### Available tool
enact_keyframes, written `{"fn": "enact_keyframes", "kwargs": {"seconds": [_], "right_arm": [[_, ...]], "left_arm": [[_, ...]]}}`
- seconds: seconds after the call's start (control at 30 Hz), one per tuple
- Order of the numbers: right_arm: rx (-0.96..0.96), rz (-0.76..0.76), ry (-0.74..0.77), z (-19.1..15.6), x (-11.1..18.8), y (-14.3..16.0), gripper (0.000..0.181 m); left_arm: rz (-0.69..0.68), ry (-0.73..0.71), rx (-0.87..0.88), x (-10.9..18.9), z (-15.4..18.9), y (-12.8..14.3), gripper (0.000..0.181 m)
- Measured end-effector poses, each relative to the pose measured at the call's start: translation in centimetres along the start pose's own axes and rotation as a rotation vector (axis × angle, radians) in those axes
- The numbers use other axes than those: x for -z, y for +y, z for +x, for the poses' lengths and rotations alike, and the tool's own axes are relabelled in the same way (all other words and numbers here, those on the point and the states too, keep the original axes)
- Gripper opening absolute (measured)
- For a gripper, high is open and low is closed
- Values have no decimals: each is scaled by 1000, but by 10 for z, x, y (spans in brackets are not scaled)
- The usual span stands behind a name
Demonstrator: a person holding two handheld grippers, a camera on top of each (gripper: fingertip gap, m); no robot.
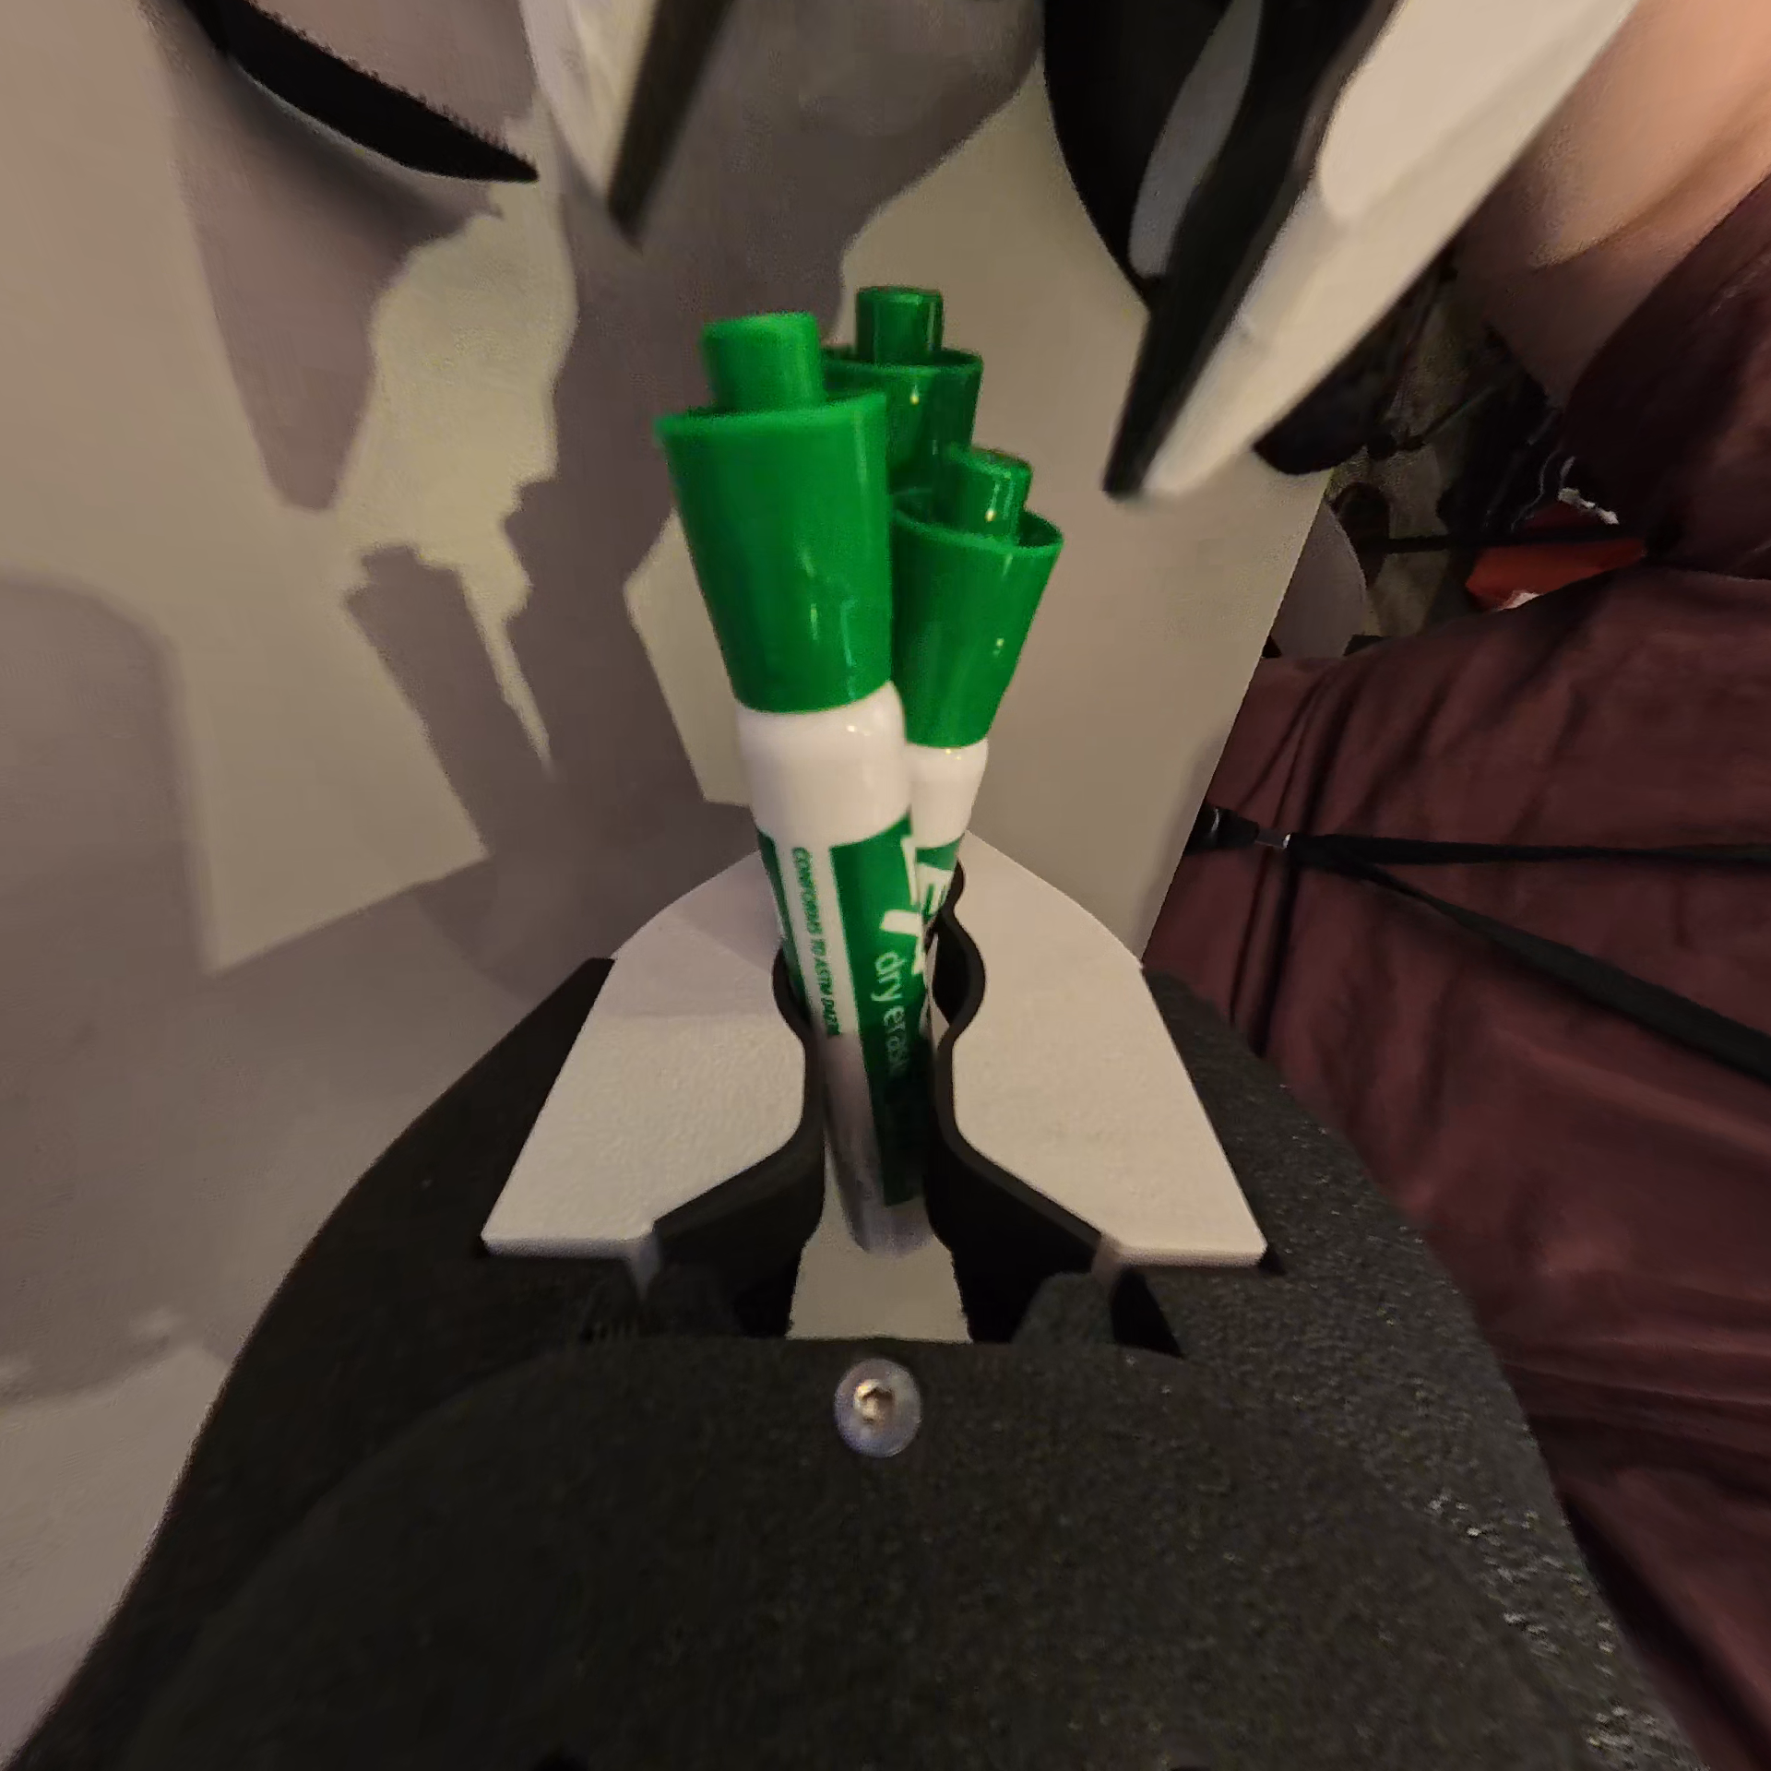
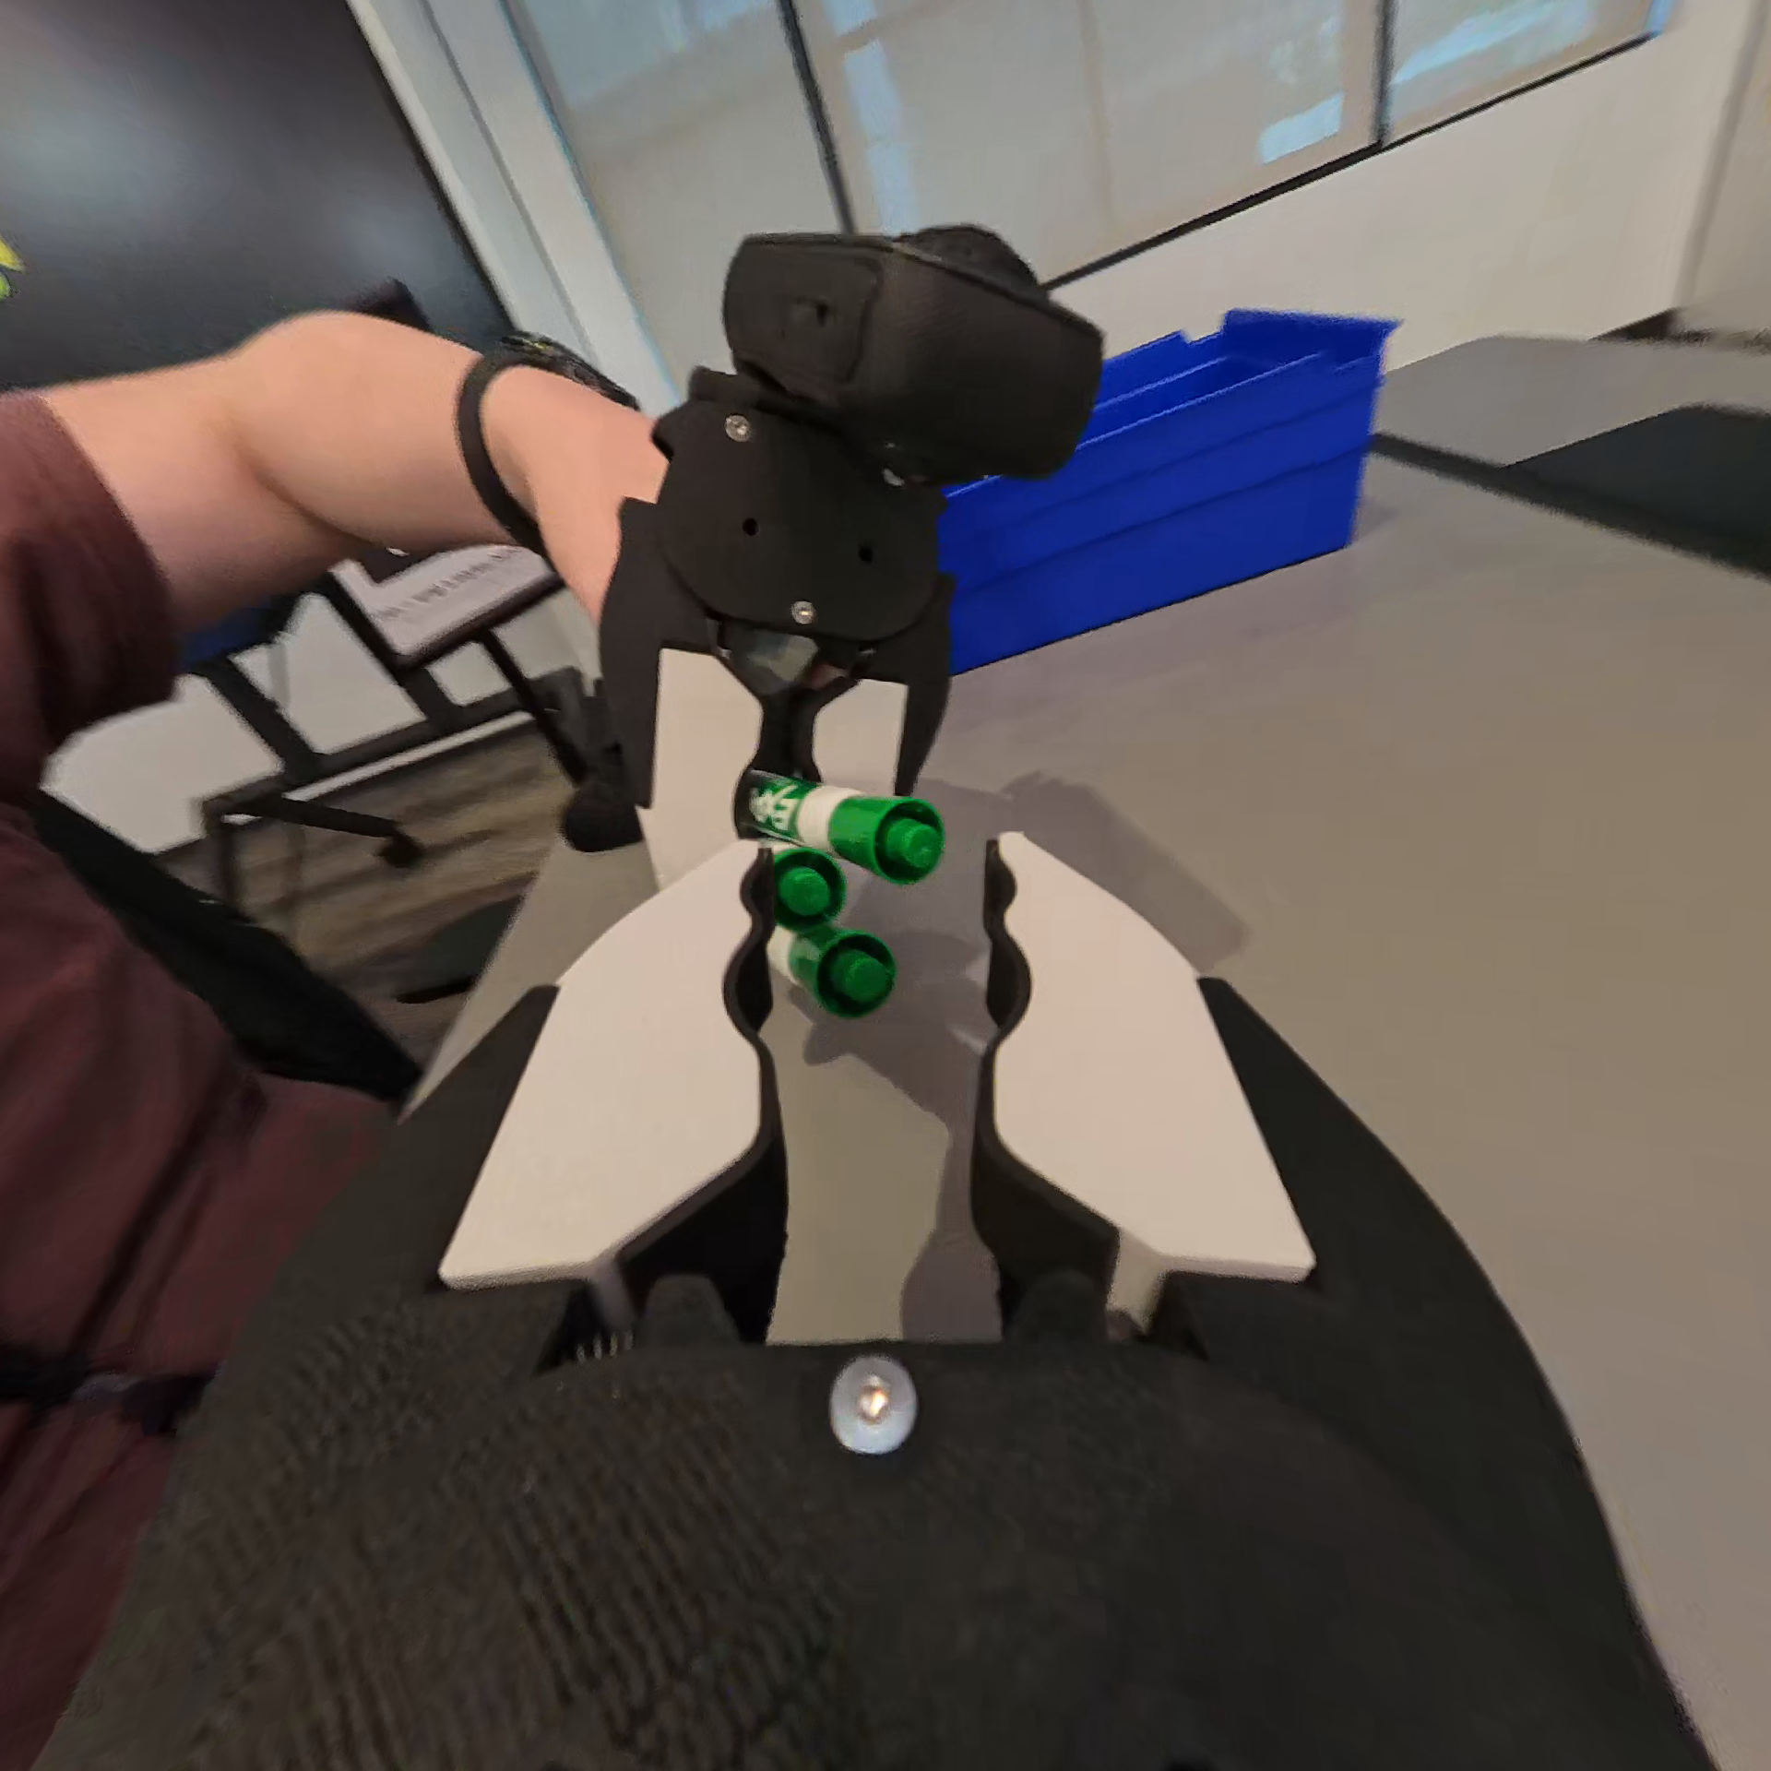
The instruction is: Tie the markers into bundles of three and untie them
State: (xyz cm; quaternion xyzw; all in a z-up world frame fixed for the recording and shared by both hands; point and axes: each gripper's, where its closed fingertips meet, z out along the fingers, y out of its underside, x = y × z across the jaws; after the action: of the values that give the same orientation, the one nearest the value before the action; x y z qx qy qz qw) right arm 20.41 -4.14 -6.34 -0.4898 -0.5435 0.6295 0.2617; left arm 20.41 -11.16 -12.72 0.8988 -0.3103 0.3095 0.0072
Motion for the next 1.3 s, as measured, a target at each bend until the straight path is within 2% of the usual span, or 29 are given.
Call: {"fn": "enact_keyframes", "kwargs": {"seconds": [0.13,0.2,0.37,0.53,0.6,0.7,0.9,1.03,1.3], "right_arm": [[102,23,137,9,12,-14,43],[149,-14,249,18,18,-17,41],[253,-371,628,56,54,9,37],[232,-667,787,81,81,39,36],[221,-738,791,91,83,47,29],[148,-813,796,104,85,60,29],[16,-824,741,111,86,87,31],[-51,-781,718,111,87,90,5],[-184,-621,646,97,74,85,4]], "left_arm": [[16,-19,-7,6,-4,2,20],[18,-22,3,9,-6,5,20],[8,-50,22,19,-13,15,20],[4,-62,35,27,-16,23,20],[0,-64,43,28,-17,26,20],[-13,-63,58,29,-18,32,20],[-36,-64,73,30,-19,42,20],[-31,-58,76,31,-20,40,20],[6,-44,78,31,-21,32,20]]}}
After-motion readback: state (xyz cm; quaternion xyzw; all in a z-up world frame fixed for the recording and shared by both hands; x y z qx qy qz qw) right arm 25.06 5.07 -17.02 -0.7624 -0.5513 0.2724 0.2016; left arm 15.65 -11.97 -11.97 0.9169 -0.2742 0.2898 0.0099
